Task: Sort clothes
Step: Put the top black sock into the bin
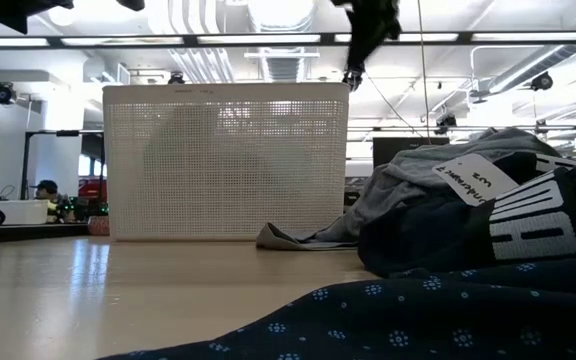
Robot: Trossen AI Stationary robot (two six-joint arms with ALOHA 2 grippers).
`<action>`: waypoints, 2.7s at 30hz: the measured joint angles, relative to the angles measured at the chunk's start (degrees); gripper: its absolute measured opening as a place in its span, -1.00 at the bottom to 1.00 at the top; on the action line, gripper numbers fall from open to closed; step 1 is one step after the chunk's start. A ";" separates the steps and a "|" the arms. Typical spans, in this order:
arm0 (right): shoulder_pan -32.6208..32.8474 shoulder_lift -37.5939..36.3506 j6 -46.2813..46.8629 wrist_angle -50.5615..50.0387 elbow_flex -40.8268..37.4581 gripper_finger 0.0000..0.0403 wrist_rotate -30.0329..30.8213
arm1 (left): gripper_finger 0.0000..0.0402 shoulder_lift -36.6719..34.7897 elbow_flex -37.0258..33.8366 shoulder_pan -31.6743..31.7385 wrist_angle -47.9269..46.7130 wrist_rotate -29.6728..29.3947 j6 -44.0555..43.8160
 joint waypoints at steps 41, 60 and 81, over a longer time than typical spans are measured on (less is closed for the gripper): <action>1.59 -3.75 22.45 33.79 -54.57 -0.43 9.08 | -1.00 0.04 0.00 0.01 -1.49 -0.46 -0.12; 9.33 -19.18 20.39 13.72 -31.39 -0.99 12.19 | -1.00 0.02 0.00 0.02 -1.85 -1.42 -0.13; 9.22 -13.21 -6.30 45.91 -16.93 -0.99 12.76 | -1.00 0.08 0.00 0.02 -1.38 -1.49 0.54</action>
